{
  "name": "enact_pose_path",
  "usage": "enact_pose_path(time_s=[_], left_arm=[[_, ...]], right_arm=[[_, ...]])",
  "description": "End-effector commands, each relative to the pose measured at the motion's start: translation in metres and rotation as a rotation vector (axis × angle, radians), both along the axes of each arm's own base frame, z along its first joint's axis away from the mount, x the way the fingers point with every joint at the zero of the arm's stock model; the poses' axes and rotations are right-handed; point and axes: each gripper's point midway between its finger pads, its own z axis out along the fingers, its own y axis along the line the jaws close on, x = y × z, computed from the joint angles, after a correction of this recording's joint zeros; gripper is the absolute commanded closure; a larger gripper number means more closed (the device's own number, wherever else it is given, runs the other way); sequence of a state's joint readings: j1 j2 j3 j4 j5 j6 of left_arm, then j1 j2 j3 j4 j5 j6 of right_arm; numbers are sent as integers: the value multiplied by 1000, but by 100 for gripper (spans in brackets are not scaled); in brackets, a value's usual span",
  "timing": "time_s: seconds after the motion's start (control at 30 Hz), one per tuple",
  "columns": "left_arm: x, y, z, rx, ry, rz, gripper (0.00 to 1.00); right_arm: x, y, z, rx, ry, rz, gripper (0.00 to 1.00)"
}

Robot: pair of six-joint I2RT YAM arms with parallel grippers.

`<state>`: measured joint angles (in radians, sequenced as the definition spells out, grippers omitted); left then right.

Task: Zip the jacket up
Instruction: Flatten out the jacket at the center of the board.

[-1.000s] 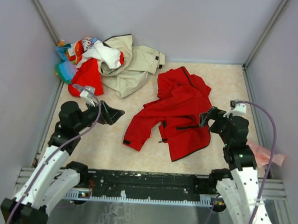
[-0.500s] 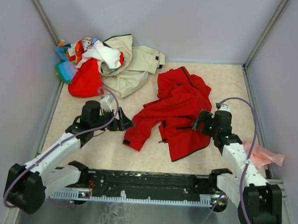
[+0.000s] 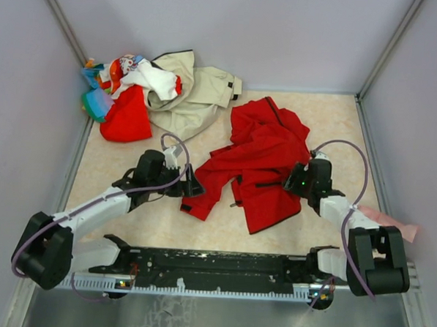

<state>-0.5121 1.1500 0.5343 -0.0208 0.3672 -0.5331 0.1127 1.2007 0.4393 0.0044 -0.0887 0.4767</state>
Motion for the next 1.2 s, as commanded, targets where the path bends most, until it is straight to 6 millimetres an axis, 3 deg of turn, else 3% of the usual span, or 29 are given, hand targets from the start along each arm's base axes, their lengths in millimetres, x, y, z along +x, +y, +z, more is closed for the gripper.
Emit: enact_pose_path(time_s=[0.0, 0.07, 0.13, 0.4, 0.6, 0.67, 0.87, 1.07, 1.17], left_arm=[[6, -4, -5, 17, -28, -9, 3], [6, -6, -9, 21, -23, -12, 3], [7, -7, -13, 26, -16, -14, 3], [14, -11, -20, 40, -11, -18, 4], [19, -6, -3, 42, -69, 13, 4], [20, -2, 7, 37, -99, 33, 4], [15, 3, 36, 12, -164, 40, 4], [9, 3, 52, -12, -192, 18, 4], [3, 1, 56, -30, -192, 1, 4]], right_arm=[[22, 11, 36, 56, -131, 38, 69], [24, 10, 51, 31, -163, 43, 89], [25, 11, 69, -10, -197, 54, 100], [18, 29, 141, -109, -324, 105, 100], [17, 59, 202, -164, -441, 183, 100], [18, 72, 213, -191, -457, 210, 100], [19, 118, 216, -275, -450, 308, 100], [20, 179, 189, -297, -399, 443, 99], [24, 209, 169, -284, -372, 506, 93]])
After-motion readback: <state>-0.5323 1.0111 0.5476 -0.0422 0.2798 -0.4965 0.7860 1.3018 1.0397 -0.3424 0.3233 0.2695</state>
